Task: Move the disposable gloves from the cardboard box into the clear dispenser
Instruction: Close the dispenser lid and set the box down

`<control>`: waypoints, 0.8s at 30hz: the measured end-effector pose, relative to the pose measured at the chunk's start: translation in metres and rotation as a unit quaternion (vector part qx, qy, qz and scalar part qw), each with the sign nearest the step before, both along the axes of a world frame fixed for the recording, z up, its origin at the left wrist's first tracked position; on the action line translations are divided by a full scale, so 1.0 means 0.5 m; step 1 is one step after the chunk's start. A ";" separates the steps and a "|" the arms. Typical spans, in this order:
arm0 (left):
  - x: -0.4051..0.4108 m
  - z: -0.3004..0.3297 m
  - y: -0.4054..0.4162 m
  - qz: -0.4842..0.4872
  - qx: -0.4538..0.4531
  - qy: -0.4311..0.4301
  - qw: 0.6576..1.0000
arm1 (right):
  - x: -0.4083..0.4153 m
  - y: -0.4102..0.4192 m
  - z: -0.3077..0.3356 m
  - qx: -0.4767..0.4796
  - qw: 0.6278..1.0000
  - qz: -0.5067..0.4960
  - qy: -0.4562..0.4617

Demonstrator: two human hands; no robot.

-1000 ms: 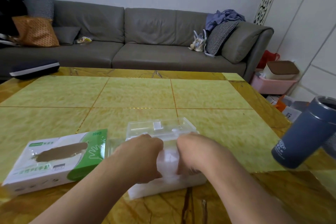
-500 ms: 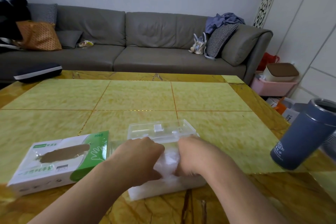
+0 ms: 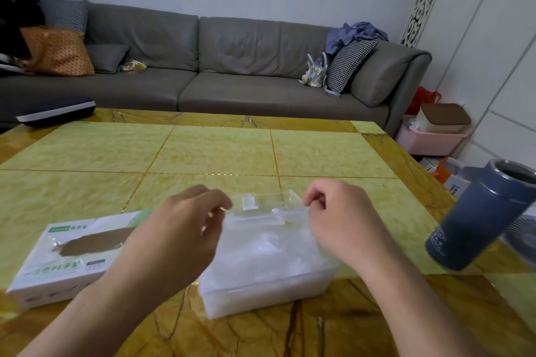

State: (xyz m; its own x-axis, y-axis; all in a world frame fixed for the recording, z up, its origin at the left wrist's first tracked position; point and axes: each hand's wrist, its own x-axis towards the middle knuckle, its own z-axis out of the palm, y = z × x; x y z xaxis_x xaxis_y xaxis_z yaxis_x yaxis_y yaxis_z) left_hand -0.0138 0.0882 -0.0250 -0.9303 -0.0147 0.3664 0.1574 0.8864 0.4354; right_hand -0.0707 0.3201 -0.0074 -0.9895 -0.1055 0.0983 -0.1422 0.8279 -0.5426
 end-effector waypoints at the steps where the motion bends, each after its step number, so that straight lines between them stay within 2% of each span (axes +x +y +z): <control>1: 0.004 -0.007 -0.009 0.054 0.026 0.005 0.998 | -0.006 0.004 -0.004 -0.041 0.998 -0.036 0.009; 4: 0.014 -0.042 -0.022 0.159 0.075 -0.088 0.981 | -0.028 0.010 -0.026 -0.124 0.986 -0.100 -0.041; 6: 0.019 -0.063 -0.015 0.154 0.118 -0.154 0.969 | -0.041 0.001 -0.045 -0.158 0.973 -0.123 -0.115; 8: 0.019 -0.082 -0.005 0.136 0.158 -0.179 0.962 | -0.047 -0.009 -0.063 -0.217 0.952 -0.143 -0.164; 12: 0.009 -0.104 0.003 0.139 0.193 -0.159 0.958 | -0.056 -0.016 -0.091 -0.281 0.924 -0.170 -0.196; 15: 0.002 -0.111 -0.002 0.128 0.272 -0.153 0.941 | -0.046 -0.022 -0.087 -0.319 0.910 -0.164 -0.211; 20: 0.006 -0.109 0.002 0.101 0.344 -0.118 0.926 | -0.048 -0.021 -0.109 -0.422 0.861 -0.189 -0.212; 24: 0.010 -0.099 0.003 0.085 0.392 -0.113 0.909 | -0.060 -0.017 -0.126 -0.471 0.830 -0.217 -0.206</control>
State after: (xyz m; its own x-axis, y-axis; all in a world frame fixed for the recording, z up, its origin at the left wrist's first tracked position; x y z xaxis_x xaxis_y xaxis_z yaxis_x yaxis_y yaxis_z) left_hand -0.0089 0.0896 -0.0747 -0.9408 -0.3385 -0.0192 -0.1250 0.2936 0.9477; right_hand -0.1006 0.3118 -0.0703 -0.8843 0.2011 -0.4214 0.4171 -0.0656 -0.9065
